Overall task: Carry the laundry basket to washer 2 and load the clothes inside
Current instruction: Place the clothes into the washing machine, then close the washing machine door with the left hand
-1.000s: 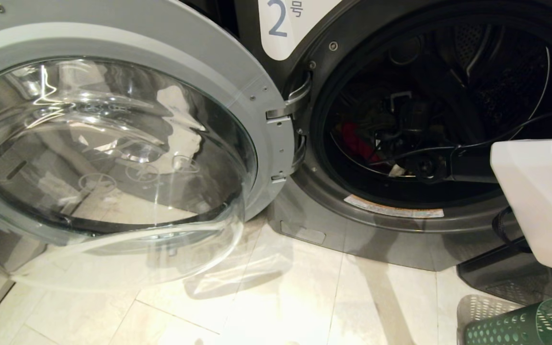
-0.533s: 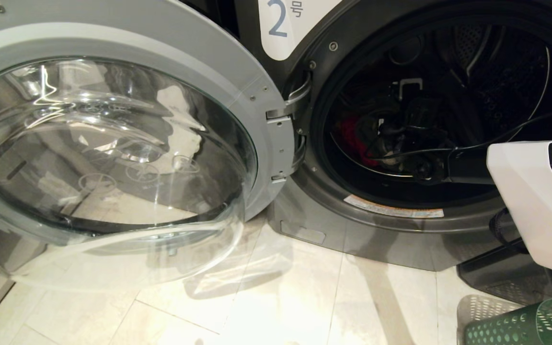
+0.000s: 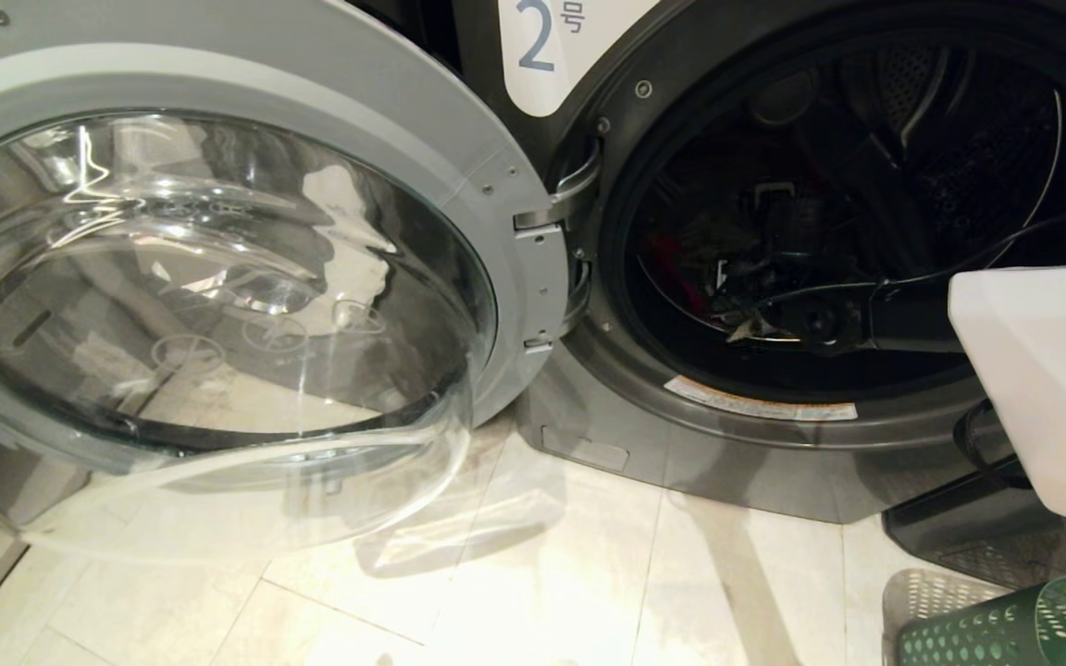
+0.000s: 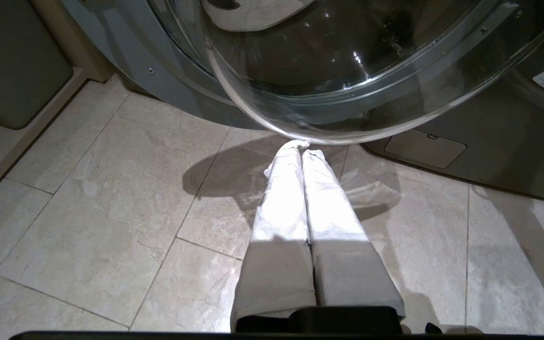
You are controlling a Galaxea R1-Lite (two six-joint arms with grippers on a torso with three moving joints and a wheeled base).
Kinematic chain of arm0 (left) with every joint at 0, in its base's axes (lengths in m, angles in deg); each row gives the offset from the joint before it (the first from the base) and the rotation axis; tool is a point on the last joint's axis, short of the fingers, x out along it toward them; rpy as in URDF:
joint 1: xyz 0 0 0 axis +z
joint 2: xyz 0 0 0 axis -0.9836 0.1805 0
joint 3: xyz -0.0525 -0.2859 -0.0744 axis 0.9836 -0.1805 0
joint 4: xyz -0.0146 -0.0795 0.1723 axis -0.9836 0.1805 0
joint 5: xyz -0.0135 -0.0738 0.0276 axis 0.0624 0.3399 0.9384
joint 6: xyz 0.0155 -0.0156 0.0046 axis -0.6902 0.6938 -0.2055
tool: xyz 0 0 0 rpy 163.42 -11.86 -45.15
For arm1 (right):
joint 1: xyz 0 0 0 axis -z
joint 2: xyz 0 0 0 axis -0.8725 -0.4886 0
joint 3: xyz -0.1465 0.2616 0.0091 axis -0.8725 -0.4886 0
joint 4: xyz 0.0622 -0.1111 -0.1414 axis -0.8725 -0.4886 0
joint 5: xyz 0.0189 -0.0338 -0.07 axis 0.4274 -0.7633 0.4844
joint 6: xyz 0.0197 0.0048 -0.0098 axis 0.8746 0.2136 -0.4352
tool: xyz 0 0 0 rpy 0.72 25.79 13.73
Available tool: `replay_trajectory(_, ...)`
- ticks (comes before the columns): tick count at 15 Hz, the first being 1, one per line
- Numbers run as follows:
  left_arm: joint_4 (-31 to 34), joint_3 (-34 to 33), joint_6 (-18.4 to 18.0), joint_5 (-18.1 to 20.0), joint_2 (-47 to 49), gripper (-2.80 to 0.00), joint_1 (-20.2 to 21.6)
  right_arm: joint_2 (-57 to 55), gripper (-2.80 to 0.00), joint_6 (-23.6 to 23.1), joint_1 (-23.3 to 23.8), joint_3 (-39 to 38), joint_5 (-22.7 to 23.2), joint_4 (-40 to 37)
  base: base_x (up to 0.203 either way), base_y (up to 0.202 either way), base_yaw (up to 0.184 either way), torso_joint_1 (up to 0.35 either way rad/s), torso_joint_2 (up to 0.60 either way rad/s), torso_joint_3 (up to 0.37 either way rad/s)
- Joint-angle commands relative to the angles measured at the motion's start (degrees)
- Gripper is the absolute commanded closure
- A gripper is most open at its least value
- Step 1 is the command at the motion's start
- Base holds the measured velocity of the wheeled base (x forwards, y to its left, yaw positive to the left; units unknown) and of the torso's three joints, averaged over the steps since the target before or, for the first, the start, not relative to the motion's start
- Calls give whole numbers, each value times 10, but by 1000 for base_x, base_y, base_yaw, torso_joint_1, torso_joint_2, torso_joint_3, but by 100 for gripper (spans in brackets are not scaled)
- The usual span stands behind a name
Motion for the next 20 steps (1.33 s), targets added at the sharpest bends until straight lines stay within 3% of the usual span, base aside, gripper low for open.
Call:
replay_trajectory(1,0,-23,0,0,0,0,0,43,-280,35,-1,-3,53,-153,0,0,0,0,0,0)
replay_trajectory(3,0,-23,1,0,0,0,1,67,-280,55,-10,-7,71,-195,0,0,0,0,0,0)
replay_trajectory(11,-1,-23,1,0,0,0,0,115,-280,61,-22,-16,71,-197,0,0,0,0,0,0)
replay_trajectory(13,-1,-23,1,0,0,0,0,160,-280,64,-21,-62,70,-195,0,0,0,0,0,0)
replay_trajectory(14,0,-23,0,0,0,0,0,185,0,71,-21,-95,70,-195,0,0,0,0,0,0)
replay_trajectory(20,0,-23,0,0,0,0,0,370,0,95,-22,-350,70,-195,0,0,0,0,0,0)
